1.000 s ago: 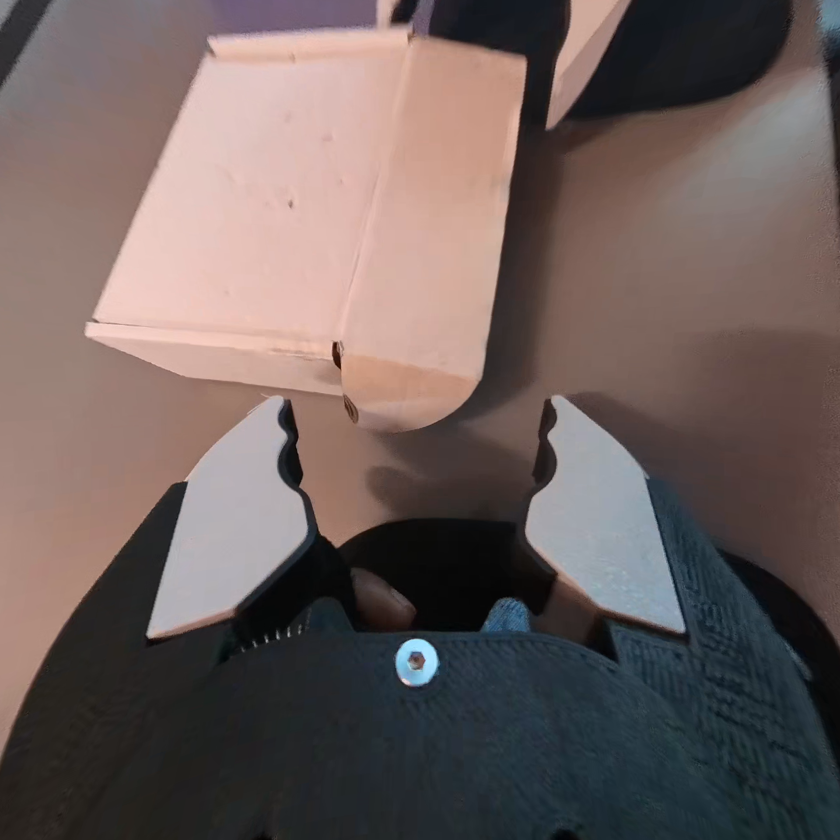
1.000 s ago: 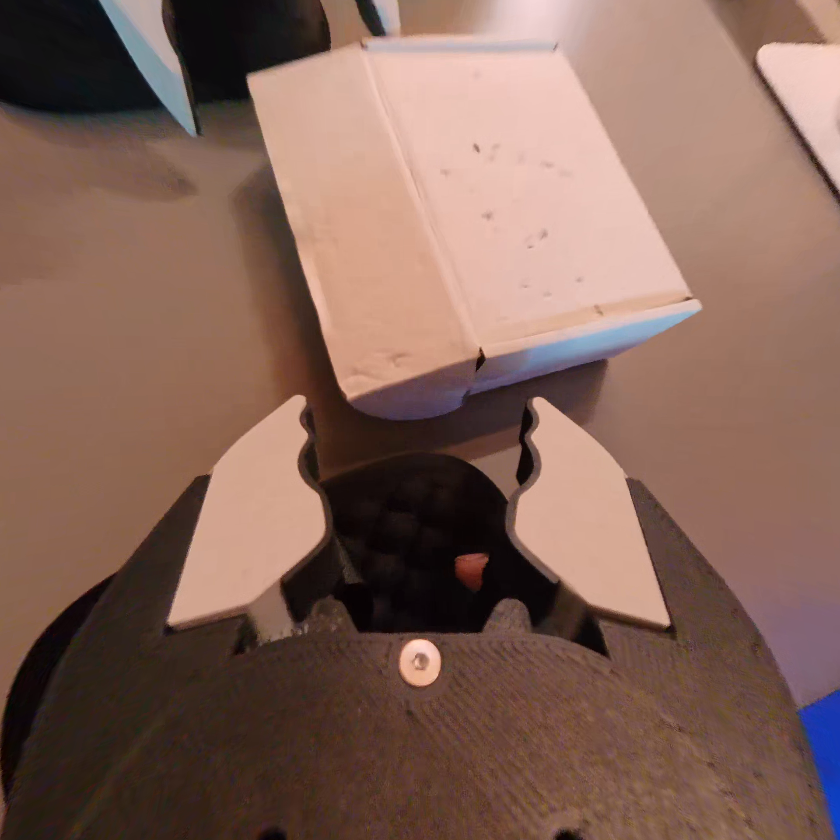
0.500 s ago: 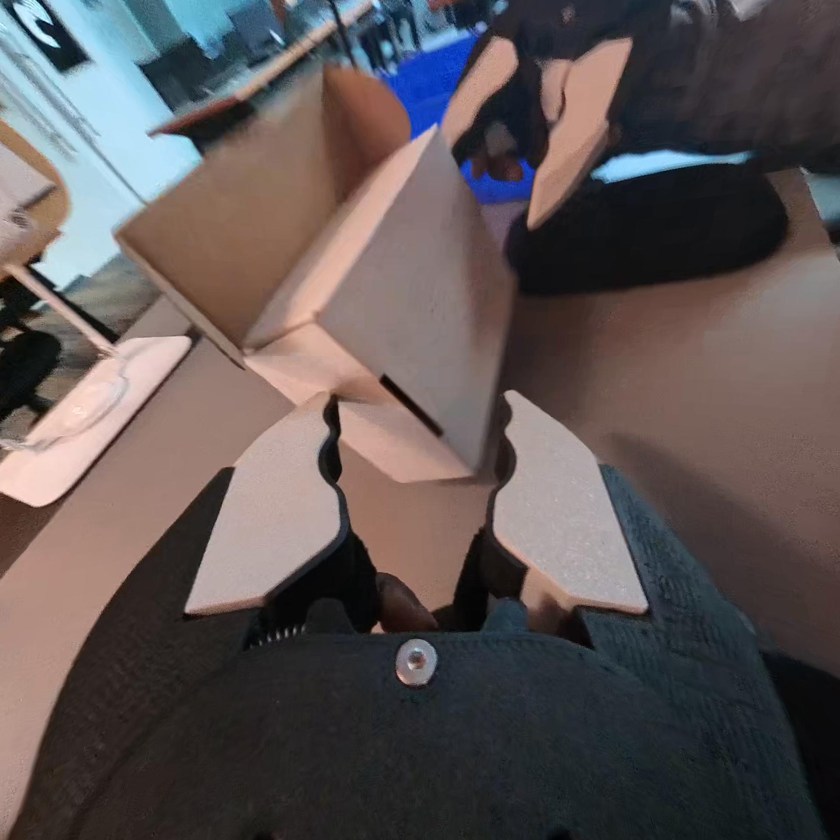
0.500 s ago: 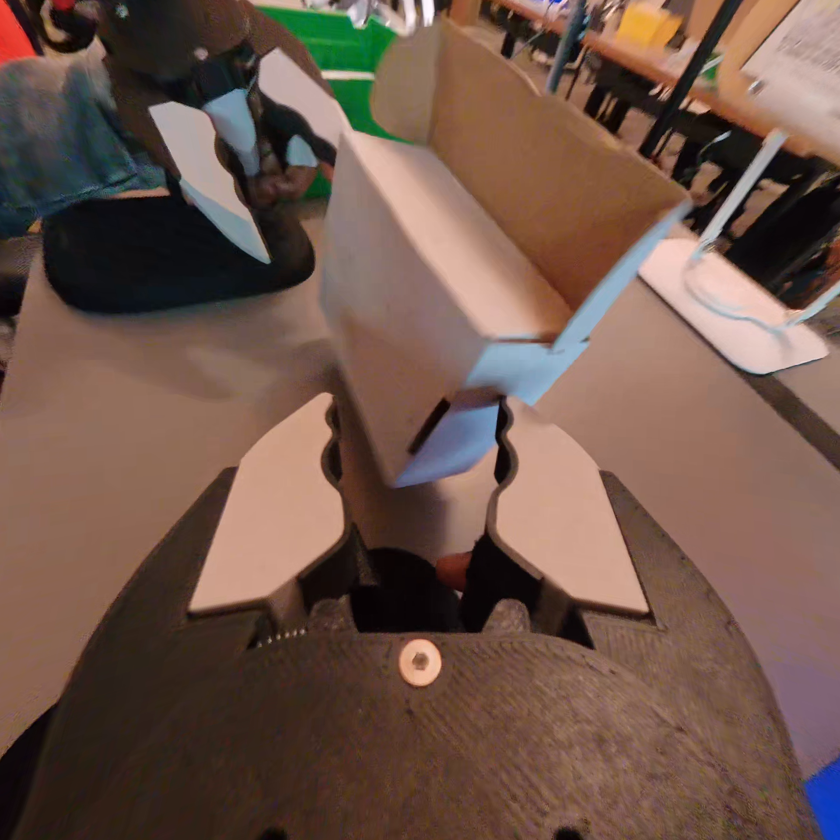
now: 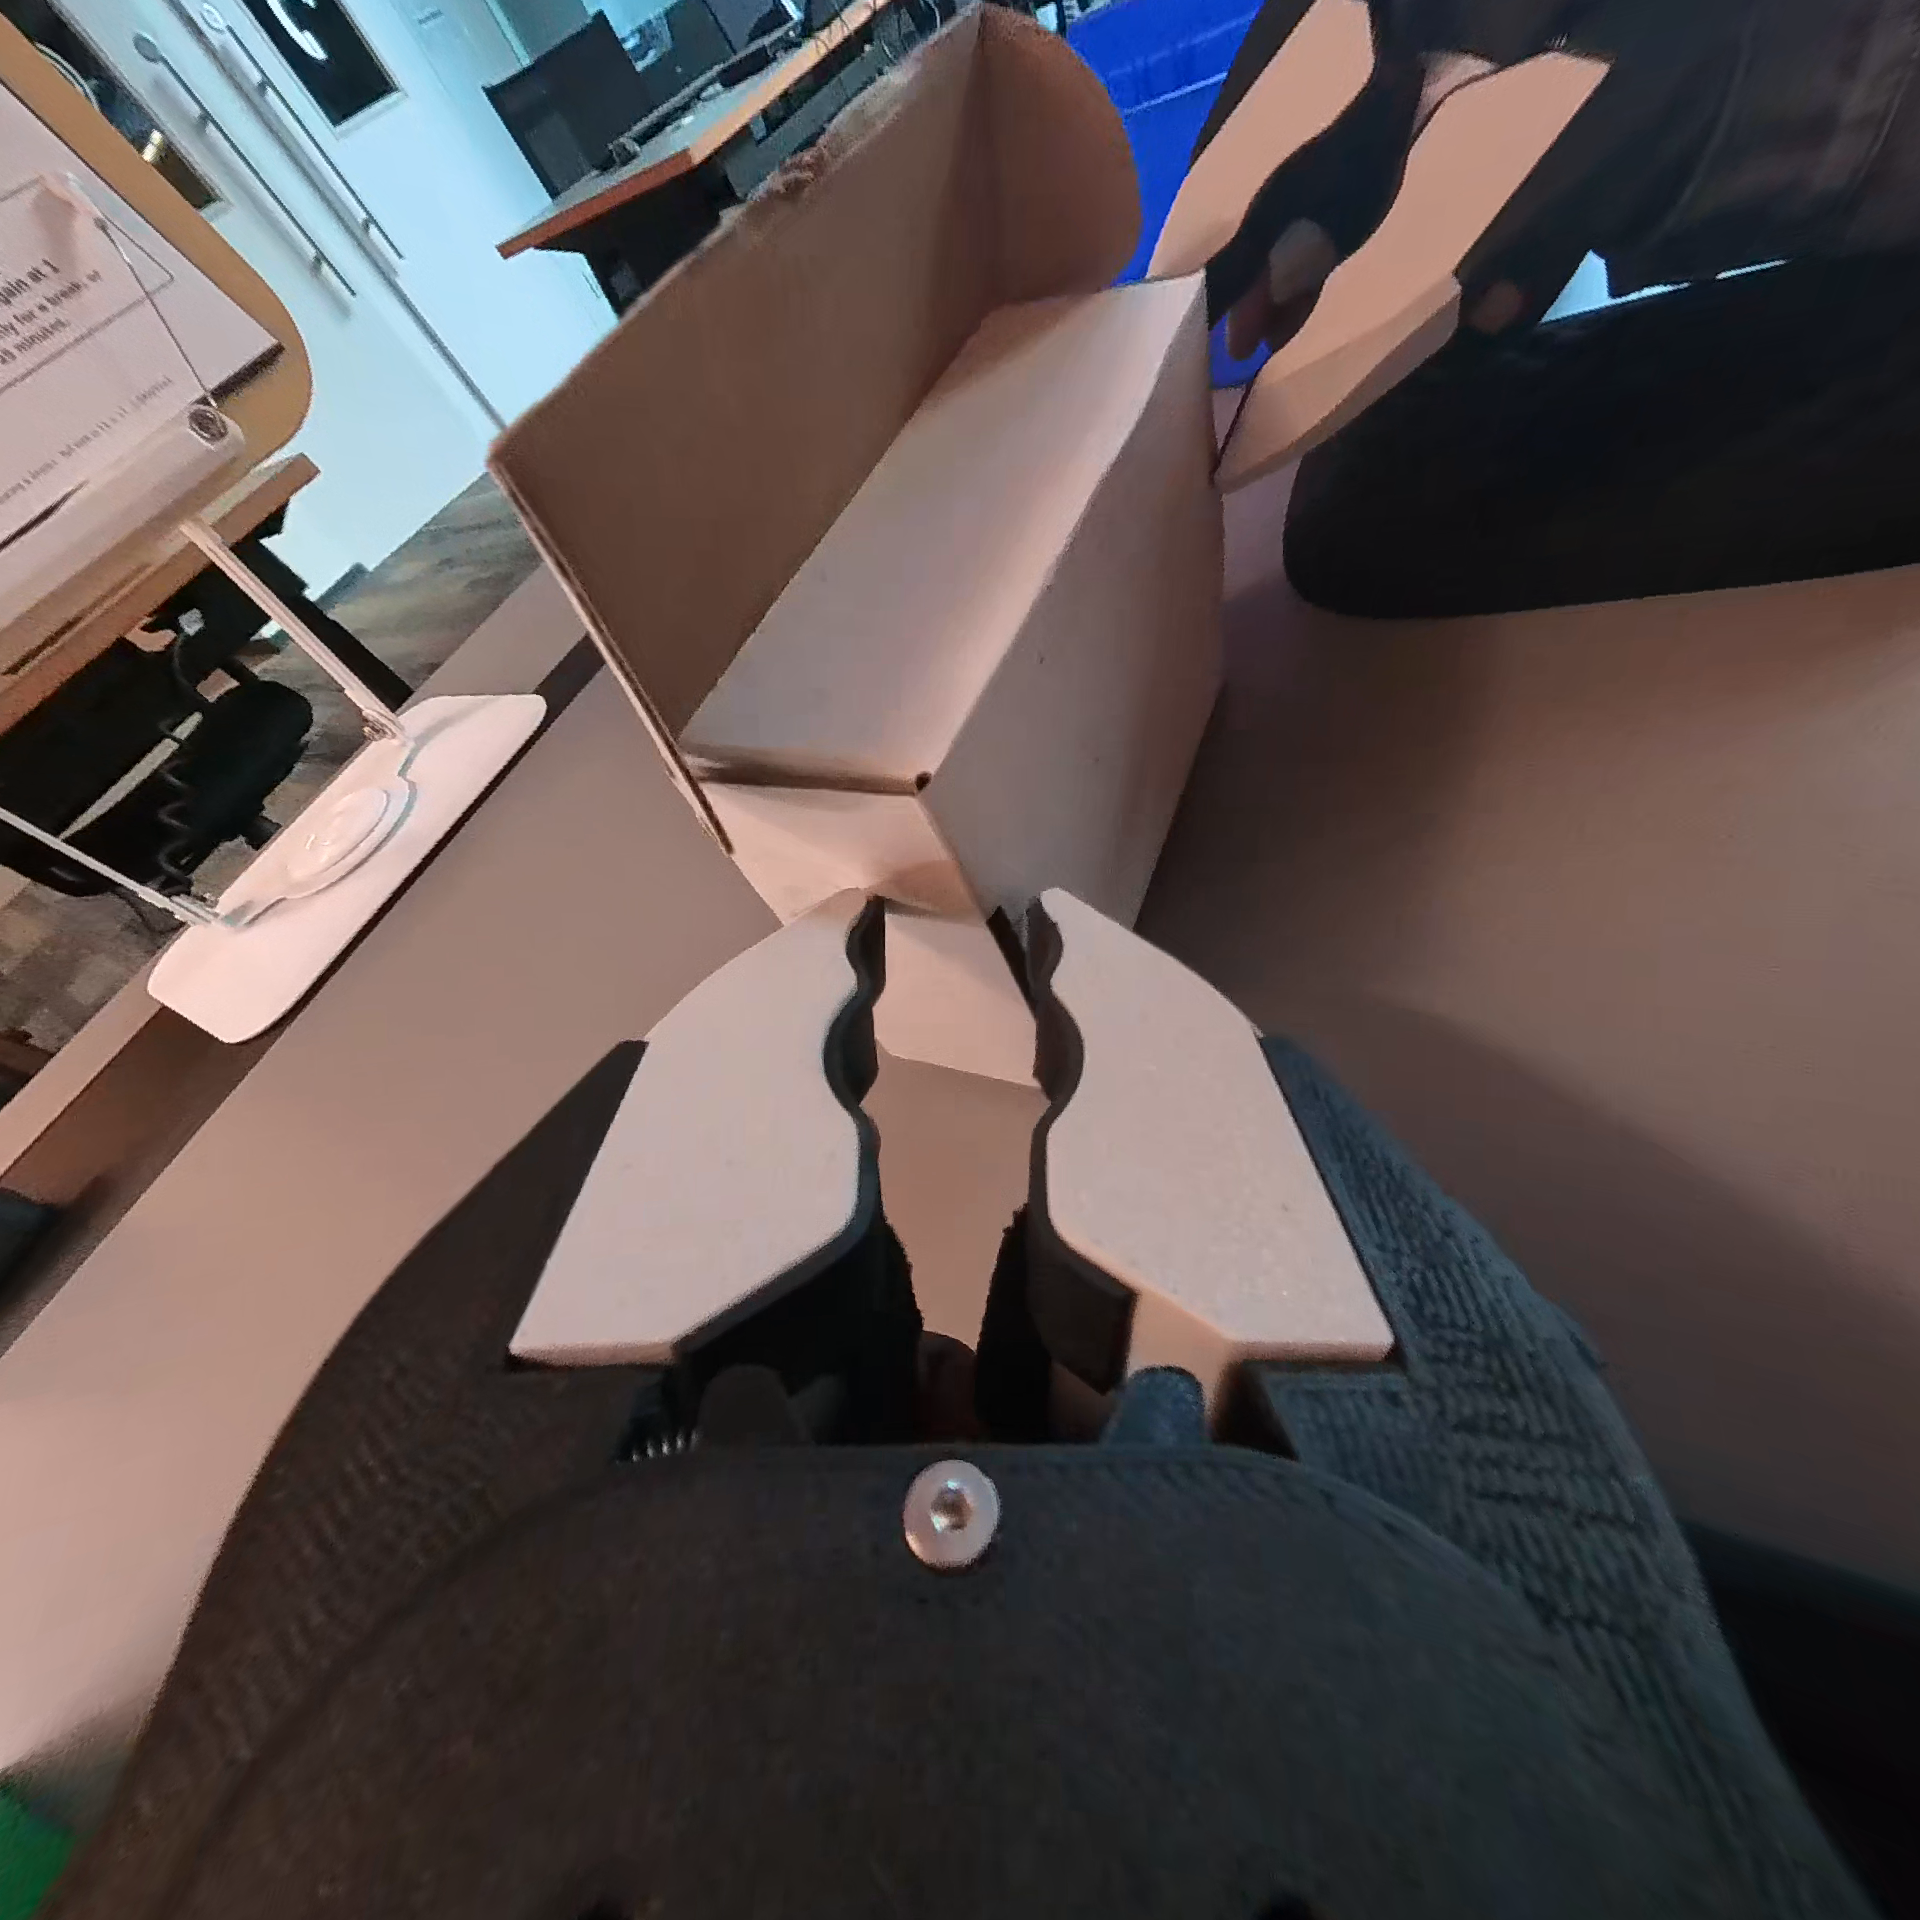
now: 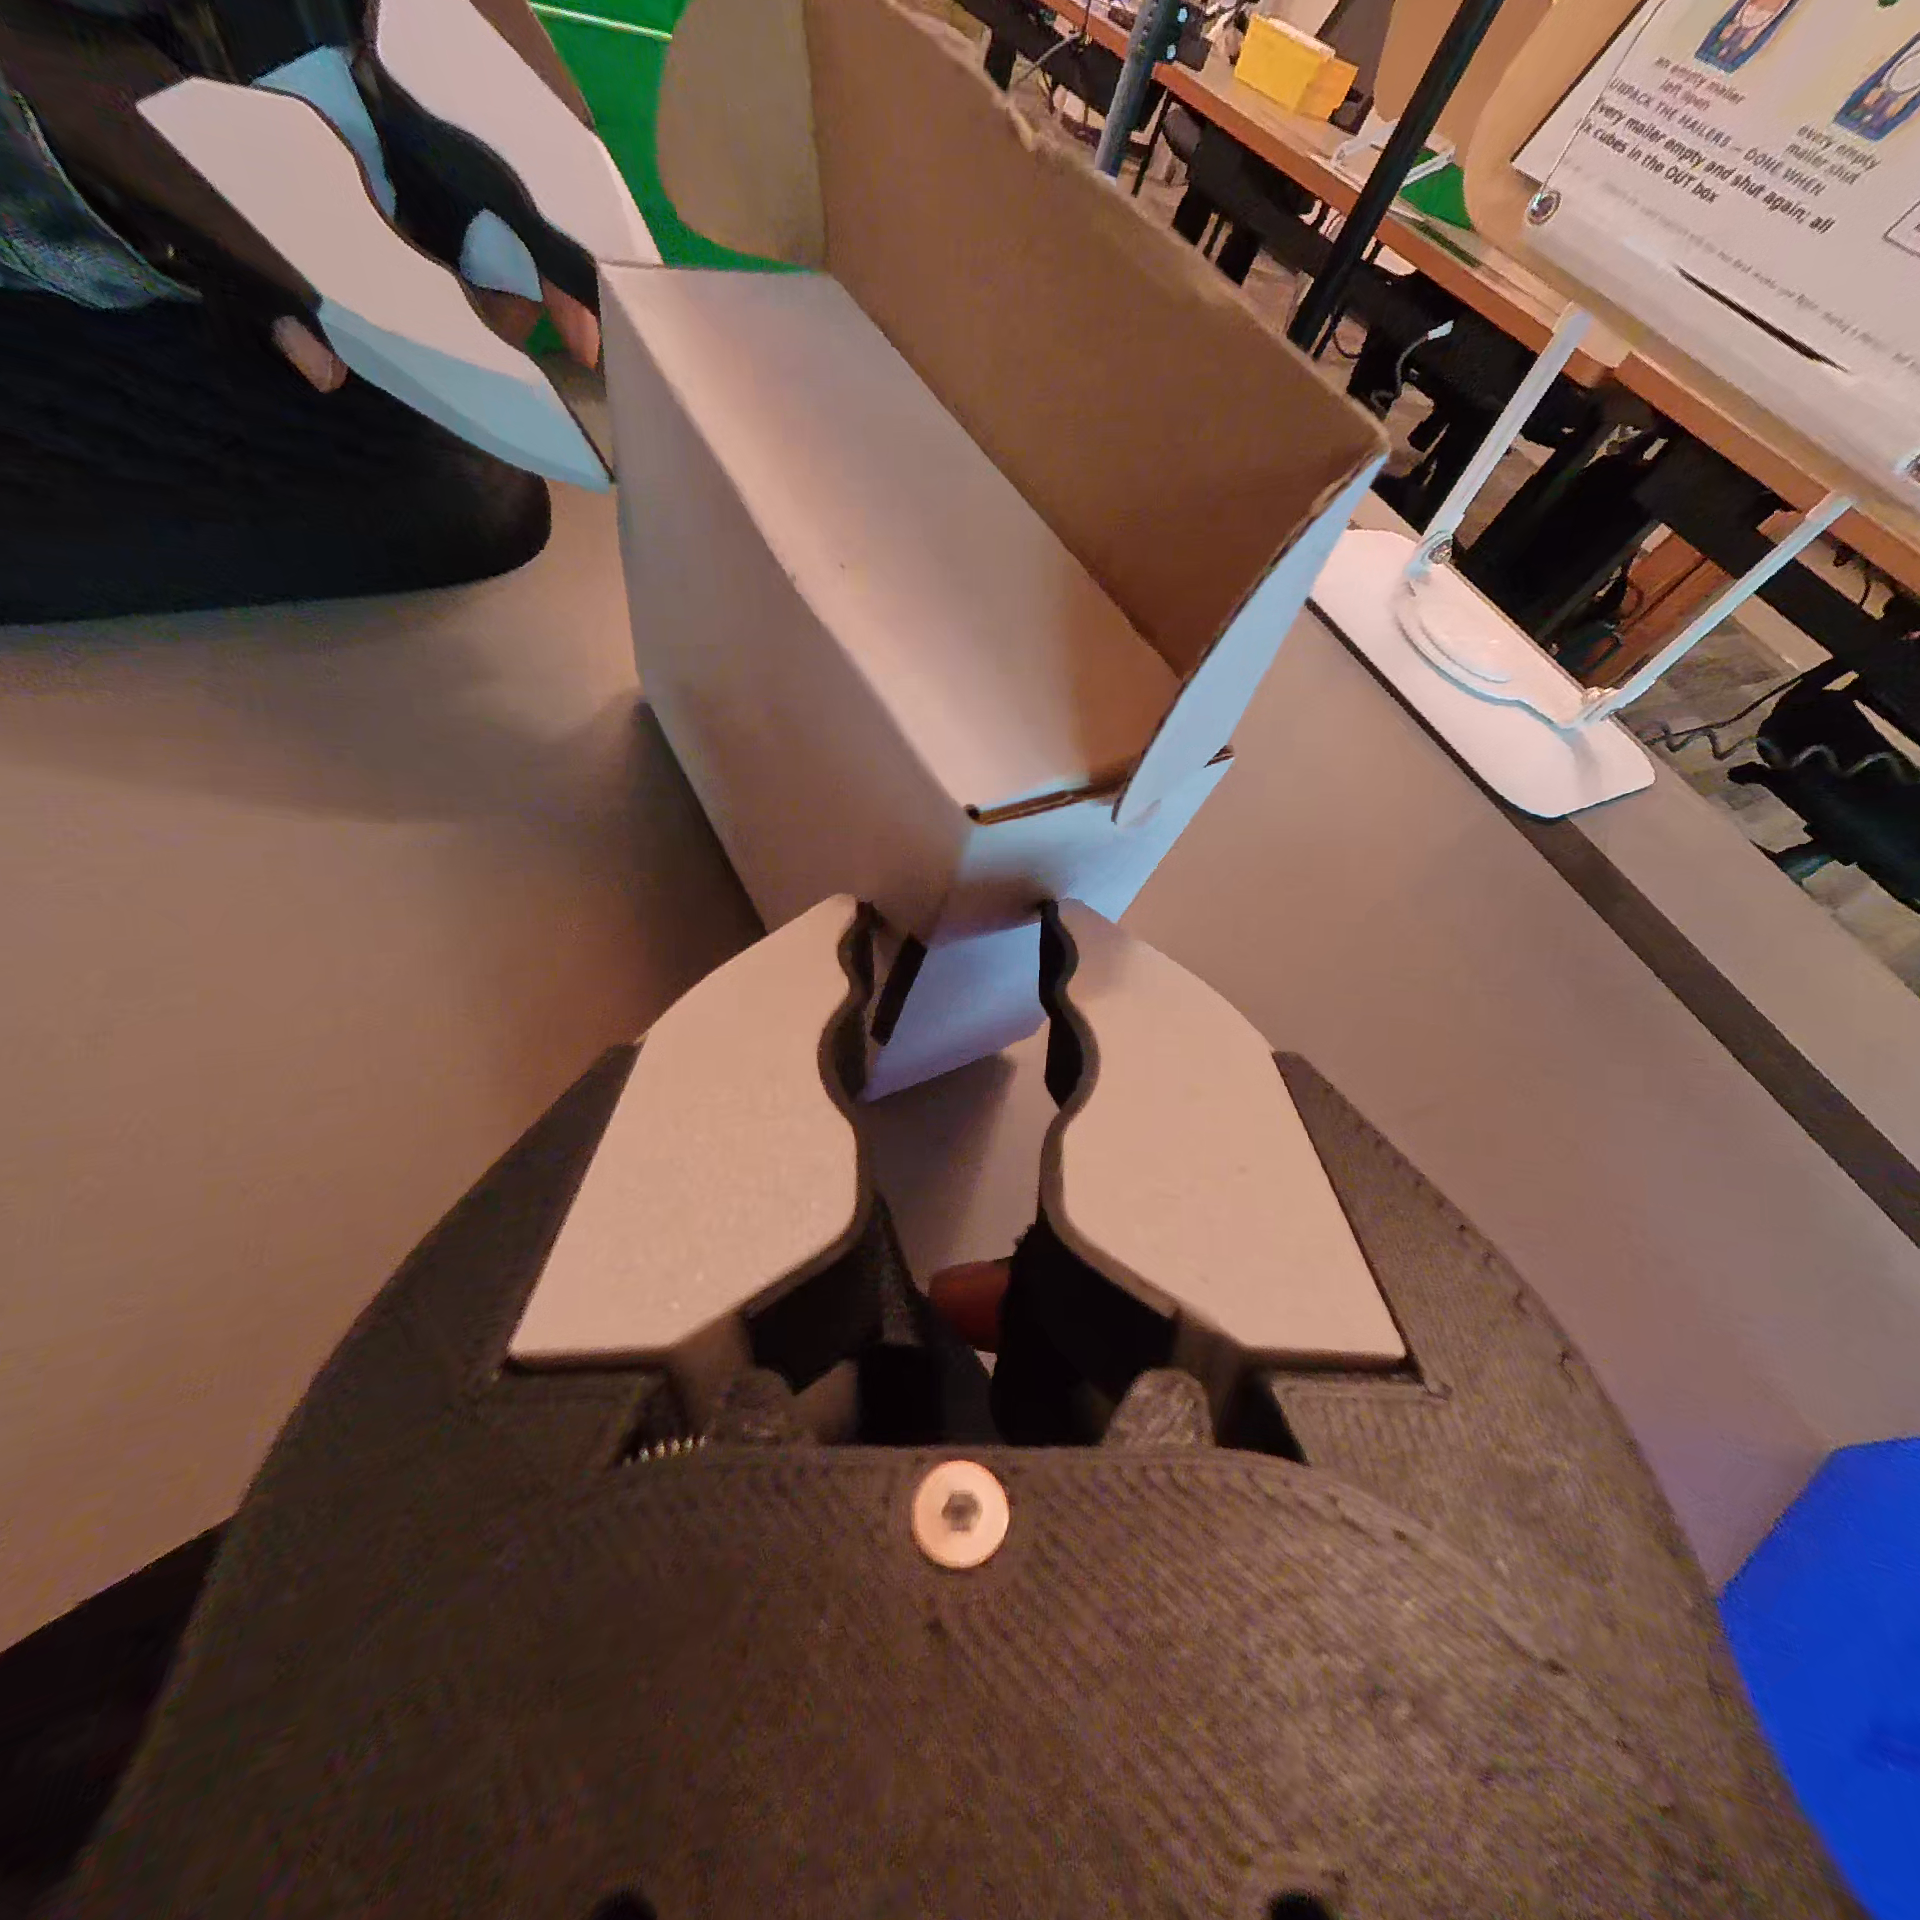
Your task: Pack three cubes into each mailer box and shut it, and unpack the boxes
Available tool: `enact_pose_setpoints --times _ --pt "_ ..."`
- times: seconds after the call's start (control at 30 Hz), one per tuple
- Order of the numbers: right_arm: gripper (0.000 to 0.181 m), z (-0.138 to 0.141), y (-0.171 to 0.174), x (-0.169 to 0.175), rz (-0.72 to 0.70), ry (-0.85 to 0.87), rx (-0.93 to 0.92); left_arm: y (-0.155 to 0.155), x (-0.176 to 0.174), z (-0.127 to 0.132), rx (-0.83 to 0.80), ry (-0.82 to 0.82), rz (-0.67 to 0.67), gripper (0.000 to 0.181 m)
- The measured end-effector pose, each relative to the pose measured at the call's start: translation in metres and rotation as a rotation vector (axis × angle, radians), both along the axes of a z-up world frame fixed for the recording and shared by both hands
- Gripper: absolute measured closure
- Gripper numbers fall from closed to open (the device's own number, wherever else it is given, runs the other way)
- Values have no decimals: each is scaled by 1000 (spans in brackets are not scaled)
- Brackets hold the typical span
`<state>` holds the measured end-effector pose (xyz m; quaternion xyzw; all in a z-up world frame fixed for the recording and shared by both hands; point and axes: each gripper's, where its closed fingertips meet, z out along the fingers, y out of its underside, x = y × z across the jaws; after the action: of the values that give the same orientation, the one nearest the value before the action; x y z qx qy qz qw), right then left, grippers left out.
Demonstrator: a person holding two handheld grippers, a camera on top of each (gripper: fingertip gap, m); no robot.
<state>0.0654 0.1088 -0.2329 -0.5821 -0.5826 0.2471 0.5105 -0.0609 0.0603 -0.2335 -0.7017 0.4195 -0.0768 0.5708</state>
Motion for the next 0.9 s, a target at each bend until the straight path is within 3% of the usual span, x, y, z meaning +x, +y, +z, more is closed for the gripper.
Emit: enact_pose_setpoints --times 0.23,0.33,0.47,0.7,0.9 --pt "149 -5 2 0 -11 -11 -18 3 1 -6 -20 14 18 146" --pt "134 -3 4 0 -15 7 -14 7 -1 -5 -23 2 57 135" --pt "112 9 12 0 -53 73 65 20 -13 2 -6 -46 177 102" --pt "120 26 0 -6 -7 138 224 10 10 28 216 -36 87 111" --pt "125 28 1 -5 -20 140 221 8 19 35 246 -52 64 113"
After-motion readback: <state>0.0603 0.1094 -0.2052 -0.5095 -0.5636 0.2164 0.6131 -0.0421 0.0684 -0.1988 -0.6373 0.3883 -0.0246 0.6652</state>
